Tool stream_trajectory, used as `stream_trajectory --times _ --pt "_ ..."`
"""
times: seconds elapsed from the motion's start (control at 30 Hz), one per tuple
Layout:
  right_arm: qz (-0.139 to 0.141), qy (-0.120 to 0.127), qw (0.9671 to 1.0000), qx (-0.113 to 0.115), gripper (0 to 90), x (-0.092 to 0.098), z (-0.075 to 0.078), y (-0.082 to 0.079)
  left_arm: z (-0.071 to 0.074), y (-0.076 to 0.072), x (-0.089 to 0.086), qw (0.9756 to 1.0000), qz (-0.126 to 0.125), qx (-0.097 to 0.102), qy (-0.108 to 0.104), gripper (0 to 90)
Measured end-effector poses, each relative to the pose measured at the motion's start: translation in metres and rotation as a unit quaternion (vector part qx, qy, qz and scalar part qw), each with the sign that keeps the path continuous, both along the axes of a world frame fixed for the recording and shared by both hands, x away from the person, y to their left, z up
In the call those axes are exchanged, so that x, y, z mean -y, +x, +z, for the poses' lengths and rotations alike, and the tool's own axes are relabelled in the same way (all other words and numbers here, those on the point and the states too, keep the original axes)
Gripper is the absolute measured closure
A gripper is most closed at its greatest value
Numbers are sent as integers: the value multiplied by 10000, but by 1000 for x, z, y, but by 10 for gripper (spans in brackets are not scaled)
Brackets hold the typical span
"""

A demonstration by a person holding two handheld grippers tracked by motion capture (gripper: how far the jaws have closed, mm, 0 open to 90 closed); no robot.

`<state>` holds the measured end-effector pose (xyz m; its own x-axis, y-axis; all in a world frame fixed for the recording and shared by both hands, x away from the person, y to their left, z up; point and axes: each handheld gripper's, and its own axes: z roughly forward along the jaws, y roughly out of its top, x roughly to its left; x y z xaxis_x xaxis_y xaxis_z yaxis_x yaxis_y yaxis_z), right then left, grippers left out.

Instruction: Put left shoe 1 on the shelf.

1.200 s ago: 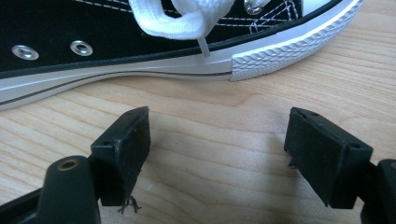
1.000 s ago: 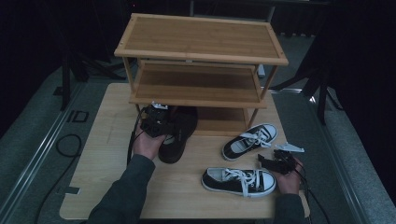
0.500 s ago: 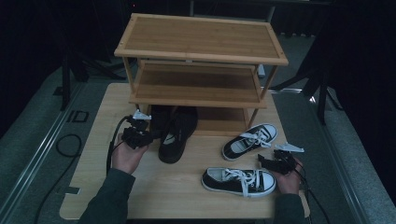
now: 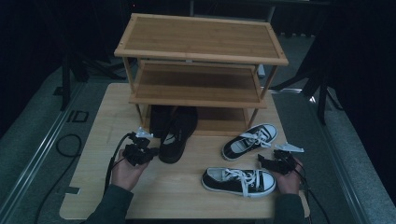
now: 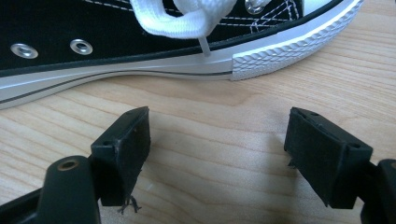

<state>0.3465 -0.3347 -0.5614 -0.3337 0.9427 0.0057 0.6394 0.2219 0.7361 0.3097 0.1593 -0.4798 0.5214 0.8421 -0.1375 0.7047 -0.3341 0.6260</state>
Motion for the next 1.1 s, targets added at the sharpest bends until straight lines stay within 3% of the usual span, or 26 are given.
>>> stream_trajectory --times 0.3,0.53,0.67,0.87,1.1 --pt "-1 -5 10000 1 226 0 0 0 -6 -4 17 9996 -264 -96 51 888" --pt "0 -5 10000 1 226 0 0 0 -8 0 25 9994 -311 -77 125 884" --pt "0 -5 10000 1 226 0 0 0 -8 -1 22 9996 -214 -52 193 886" --pt "2 -12 10000 2 226 0 0 0 -10 5 22 9997 -211 -68 62 888" --pt "-6 -22 10000 0 226 -1 0 0 -9 9 38 9997 -247 43 30 890"
